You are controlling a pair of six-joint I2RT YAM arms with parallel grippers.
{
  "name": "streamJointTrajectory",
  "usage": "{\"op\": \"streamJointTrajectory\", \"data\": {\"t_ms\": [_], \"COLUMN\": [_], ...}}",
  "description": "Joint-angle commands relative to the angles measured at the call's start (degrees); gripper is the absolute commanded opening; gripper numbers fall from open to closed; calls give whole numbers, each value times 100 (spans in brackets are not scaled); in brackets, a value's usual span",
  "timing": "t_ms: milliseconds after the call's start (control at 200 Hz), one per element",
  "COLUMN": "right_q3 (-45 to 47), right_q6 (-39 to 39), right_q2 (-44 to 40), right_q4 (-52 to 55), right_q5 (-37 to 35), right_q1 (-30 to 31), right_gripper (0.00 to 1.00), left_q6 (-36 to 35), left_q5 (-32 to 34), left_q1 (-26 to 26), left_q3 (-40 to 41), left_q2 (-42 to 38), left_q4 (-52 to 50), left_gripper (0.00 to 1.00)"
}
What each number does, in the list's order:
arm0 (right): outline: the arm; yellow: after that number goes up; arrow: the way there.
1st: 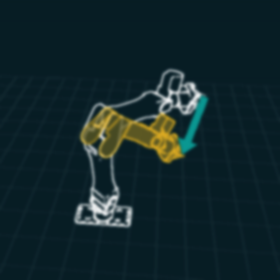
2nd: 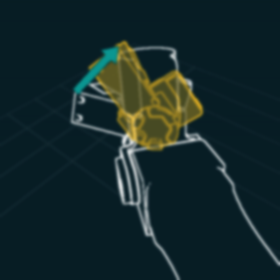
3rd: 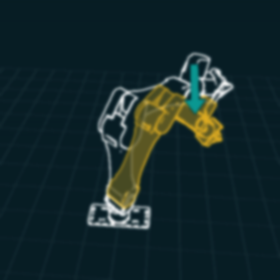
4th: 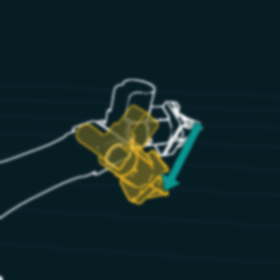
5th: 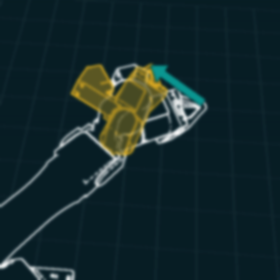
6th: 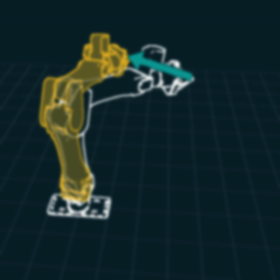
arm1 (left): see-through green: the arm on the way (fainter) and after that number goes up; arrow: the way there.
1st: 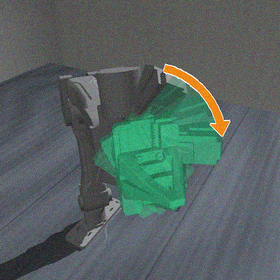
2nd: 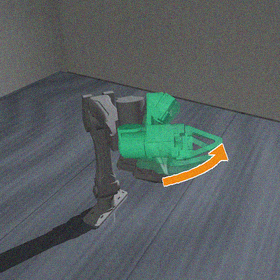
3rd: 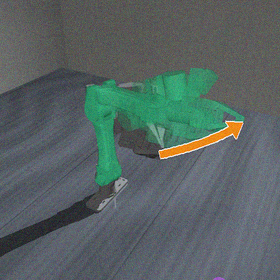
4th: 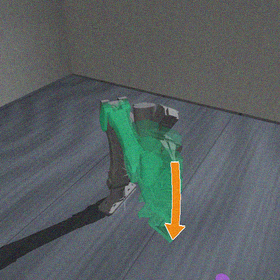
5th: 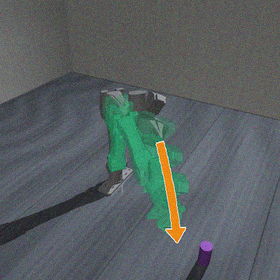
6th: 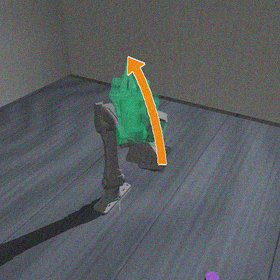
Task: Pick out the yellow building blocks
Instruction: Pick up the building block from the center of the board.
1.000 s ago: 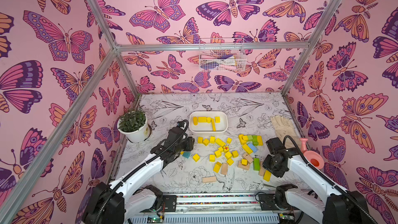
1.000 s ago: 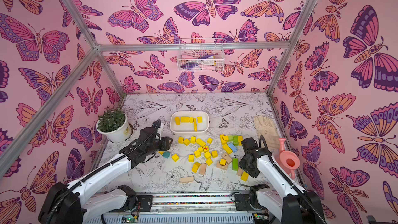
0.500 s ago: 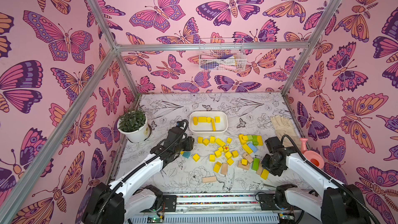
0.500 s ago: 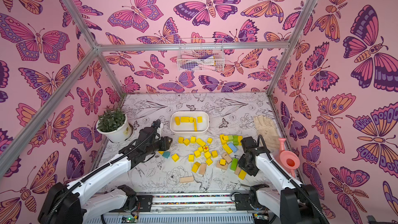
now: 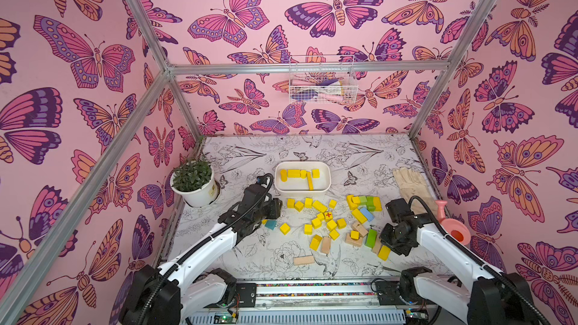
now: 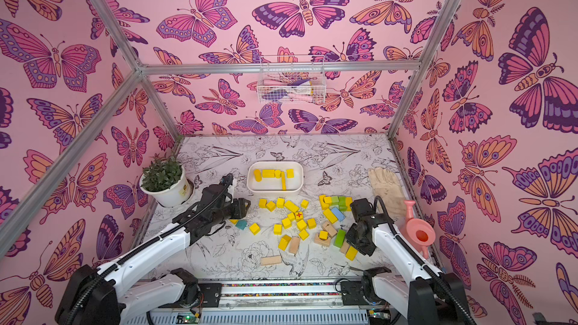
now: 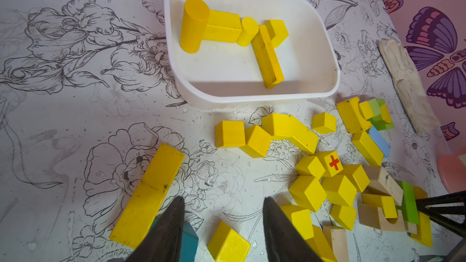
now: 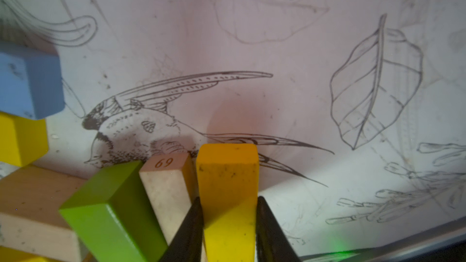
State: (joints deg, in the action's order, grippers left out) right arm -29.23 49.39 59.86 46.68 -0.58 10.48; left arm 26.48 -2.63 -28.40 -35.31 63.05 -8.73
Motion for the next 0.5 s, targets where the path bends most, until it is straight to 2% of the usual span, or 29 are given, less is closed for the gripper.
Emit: {"op": "streamJointTrajectory", "data": {"t_ms": [0, 491], "right_q3": [-197, -879], "right_q6": [-103, -606], "right_q2": [-211, -660], "right_q4": [302, 431], "right_q5": [-71, 290], "right_q1": [-30, -34], "right_gripper": [21, 13], "left_q6": [46, 68], "left_q5": [-71, -106], "left_q1": [45, 81], "left_q3": [125, 146], "left_q2": [-83, -98], "left_q4": [100, 104], "left_gripper": [51, 51]}}
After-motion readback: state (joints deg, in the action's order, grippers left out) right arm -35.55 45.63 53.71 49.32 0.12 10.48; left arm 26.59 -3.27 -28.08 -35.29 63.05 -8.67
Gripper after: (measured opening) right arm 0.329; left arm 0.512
